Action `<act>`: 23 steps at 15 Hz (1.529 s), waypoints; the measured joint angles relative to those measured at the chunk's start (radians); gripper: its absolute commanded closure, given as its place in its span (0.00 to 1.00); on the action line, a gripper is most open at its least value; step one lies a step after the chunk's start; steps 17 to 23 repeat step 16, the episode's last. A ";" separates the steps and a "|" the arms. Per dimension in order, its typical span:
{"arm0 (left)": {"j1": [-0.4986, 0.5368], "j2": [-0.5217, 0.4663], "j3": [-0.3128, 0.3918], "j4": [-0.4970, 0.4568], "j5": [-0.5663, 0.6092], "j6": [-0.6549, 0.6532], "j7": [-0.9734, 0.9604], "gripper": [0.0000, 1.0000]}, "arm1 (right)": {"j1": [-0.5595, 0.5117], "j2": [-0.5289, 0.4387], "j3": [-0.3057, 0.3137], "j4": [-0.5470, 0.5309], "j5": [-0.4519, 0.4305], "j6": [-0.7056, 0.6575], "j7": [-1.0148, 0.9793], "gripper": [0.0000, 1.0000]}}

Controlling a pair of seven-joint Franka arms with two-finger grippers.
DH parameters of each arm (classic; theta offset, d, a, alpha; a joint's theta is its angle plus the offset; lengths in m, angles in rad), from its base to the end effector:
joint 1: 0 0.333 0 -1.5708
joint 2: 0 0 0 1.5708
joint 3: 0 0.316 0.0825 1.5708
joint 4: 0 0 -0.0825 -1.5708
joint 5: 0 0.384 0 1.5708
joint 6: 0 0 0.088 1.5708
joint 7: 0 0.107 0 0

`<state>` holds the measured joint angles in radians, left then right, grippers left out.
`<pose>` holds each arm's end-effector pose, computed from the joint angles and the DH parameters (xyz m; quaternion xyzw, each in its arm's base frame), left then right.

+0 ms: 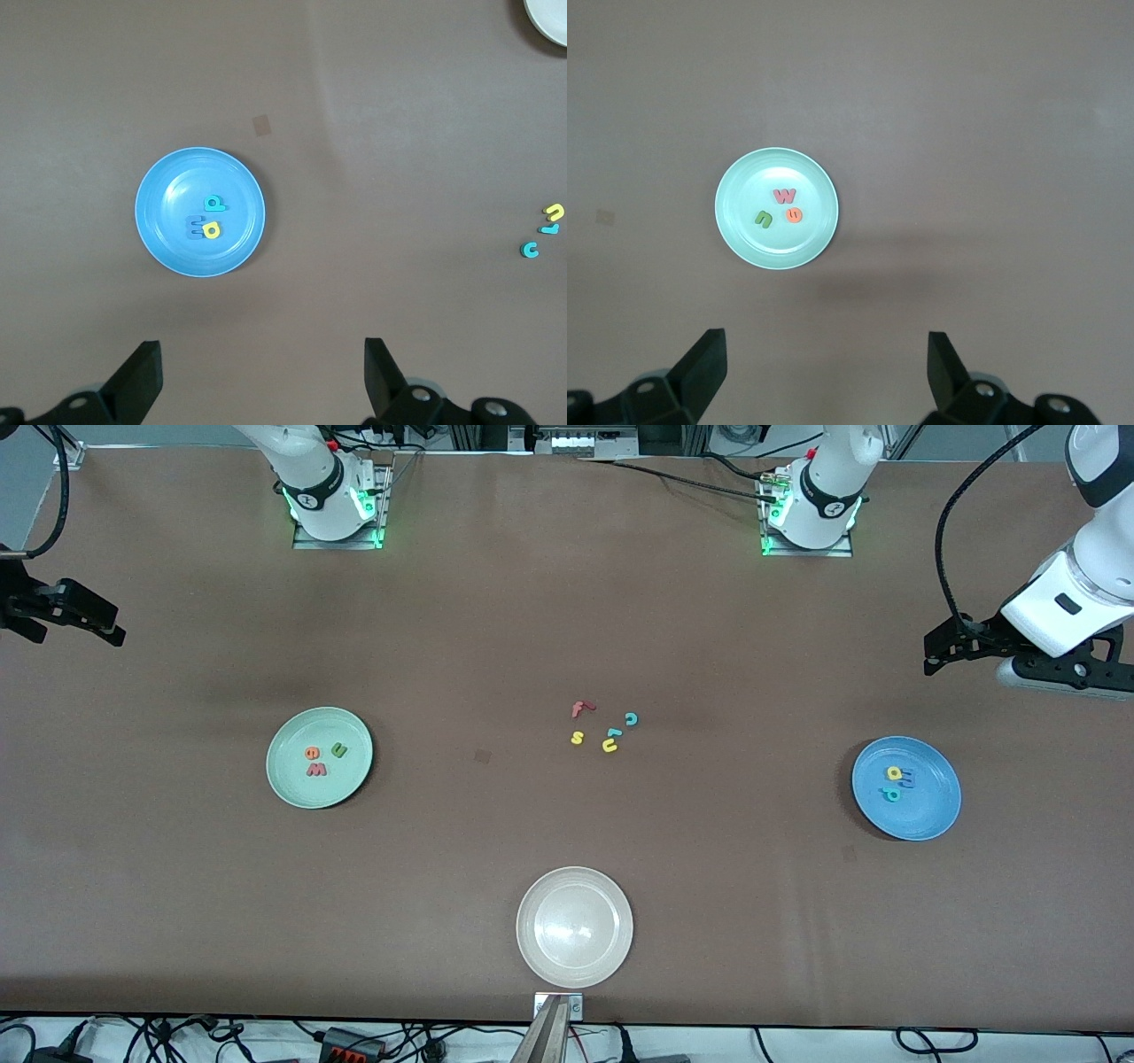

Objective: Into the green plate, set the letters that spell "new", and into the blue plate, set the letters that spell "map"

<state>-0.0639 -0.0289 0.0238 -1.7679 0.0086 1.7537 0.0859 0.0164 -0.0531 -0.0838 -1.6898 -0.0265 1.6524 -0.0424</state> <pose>0.5549 -0.0213 0.5626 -0.9979 0.0637 -0.0073 0.0041 0.5424 -0.0404 0.6043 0.9998 -0.0115 0.0071 0.0114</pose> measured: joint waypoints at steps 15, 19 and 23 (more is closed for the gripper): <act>0.003 0.000 0.001 0.000 0.000 -0.005 0.000 0.00 | -0.032 -0.014 0.000 -0.013 0.000 -0.005 0.004 0.00; 0.003 0.000 0.002 0.000 0.000 -0.005 0.000 0.00 | -0.033 -0.014 0.000 -0.013 0.000 -0.005 0.004 0.00; 0.003 0.000 0.002 0.000 0.000 -0.005 0.000 0.00 | -0.033 -0.014 0.000 -0.013 0.000 -0.005 0.004 0.00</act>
